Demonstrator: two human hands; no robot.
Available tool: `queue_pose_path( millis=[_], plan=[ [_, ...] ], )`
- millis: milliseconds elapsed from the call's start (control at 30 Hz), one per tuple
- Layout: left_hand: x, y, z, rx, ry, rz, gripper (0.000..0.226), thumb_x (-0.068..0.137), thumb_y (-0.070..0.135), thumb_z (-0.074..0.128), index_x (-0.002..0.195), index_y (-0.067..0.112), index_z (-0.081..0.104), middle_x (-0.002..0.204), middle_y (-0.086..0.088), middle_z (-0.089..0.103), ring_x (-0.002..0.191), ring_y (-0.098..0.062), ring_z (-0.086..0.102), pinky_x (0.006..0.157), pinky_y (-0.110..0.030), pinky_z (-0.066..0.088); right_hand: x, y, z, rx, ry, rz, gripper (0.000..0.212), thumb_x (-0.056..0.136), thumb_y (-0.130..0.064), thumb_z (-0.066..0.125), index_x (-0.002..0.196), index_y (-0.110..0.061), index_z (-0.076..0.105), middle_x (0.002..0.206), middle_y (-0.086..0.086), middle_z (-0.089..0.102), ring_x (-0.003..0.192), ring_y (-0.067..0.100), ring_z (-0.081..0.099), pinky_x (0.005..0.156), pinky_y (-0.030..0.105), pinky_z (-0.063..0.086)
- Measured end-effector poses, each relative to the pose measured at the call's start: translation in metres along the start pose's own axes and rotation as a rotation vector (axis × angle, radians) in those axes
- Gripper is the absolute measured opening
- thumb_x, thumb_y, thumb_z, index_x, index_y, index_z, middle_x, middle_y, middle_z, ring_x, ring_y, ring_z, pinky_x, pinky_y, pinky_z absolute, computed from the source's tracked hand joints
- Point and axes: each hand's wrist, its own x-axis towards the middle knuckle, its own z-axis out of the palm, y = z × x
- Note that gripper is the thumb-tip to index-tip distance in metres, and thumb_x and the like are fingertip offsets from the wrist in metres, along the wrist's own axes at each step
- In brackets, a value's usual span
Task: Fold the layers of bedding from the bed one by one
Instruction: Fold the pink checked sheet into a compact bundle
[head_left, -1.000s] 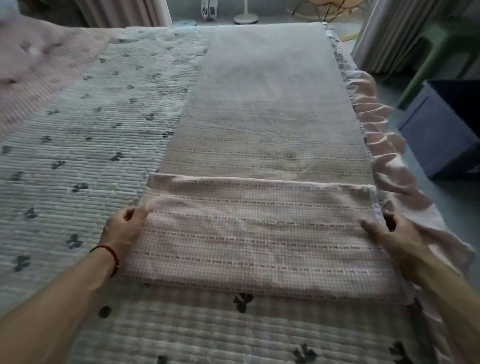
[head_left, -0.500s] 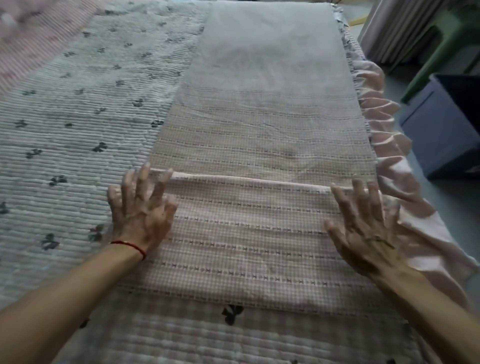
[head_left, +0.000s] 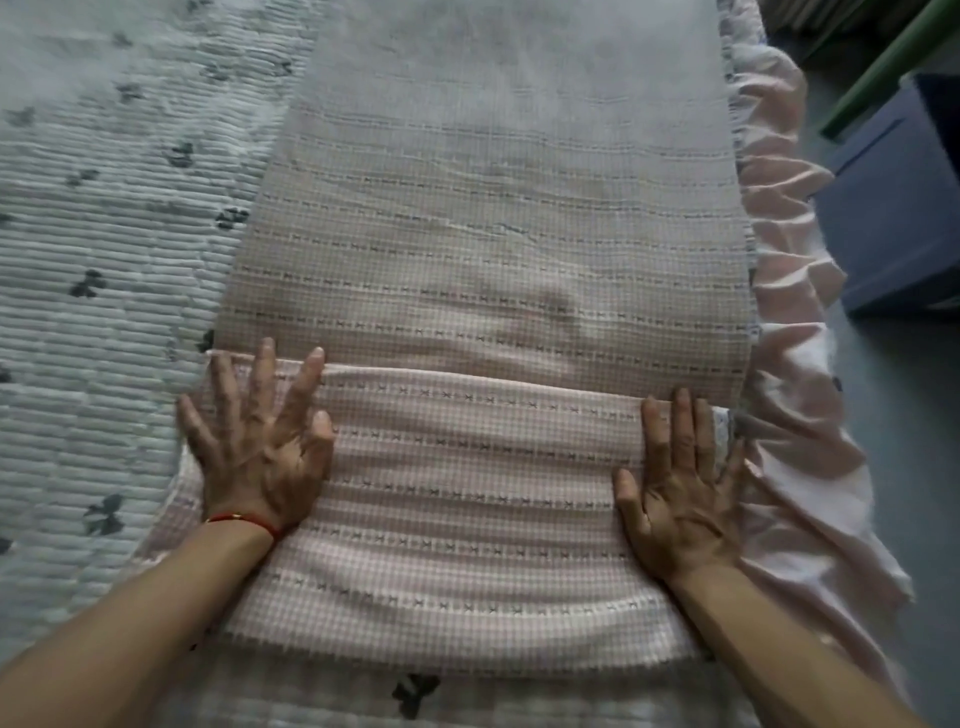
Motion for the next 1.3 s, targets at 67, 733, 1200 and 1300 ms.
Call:
queue_pose_path(
  millis=[67,733,1200,1300],
  plan=[
    [0.002,0.000,-0.001,0.013,-0.002,-0.008,0.066,0.092,0.049,0.026,0.157,0.047,0.015,0.169,0.000,0.008,0.155,-0.035,-0.005,0.115,-0.070,-0.001,0.001,-0.001,0.000,0.028,0.010,-0.001,0.083,0.088,-0.055,0.038,0.162,-0.019,0.024,0.170,0.012,0.010,0.157,0.031,0.009,0.120,0.067,0.008],
    [-0.052,0.227,0.015,-0.119,-0.321,-0.549,0.070,0.090,0.077,0.007,0.140,0.055,-0.037,0.157,-0.003,-0.042,0.142,-0.042,-0.038,0.100,-0.079,-0.017,0.078,0.025,-0.041,0.072,-0.131,-0.781,0.082,0.091,-0.064,0.028,0.163,-0.036,0.000,0.171,0.001,-0.012,0.156,0.031,-0.016,0.119,0.070,-0.010],
    [-0.065,0.239,0.013,0.036,-0.079,-0.503,0.076,0.094,0.068,0.022,0.157,0.042,-0.013,0.167,-0.012,-0.013,0.151,-0.048,-0.012,0.106,-0.080,0.002,0.098,0.011,-0.019,0.010,-0.215,-0.856,0.082,0.086,-0.051,0.043,0.162,-0.026,0.024,0.171,0.010,0.010,0.156,0.040,-0.001,0.116,0.075,0.002],
    [-0.060,0.240,0.009,0.072,-0.127,-0.511,0.077,0.094,0.067,0.022,0.157,0.040,-0.014,0.167,-0.013,-0.015,0.151,-0.047,-0.012,0.106,-0.080,0.003,0.102,0.010,-0.020,0.031,-0.262,-0.851,0.082,0.086,-0.051,0.044,0.161,-0.025,0.026,0.170,0.011,0.010,0.156,0.041,0.000,0.116,0.075,0.002]
  ],
)
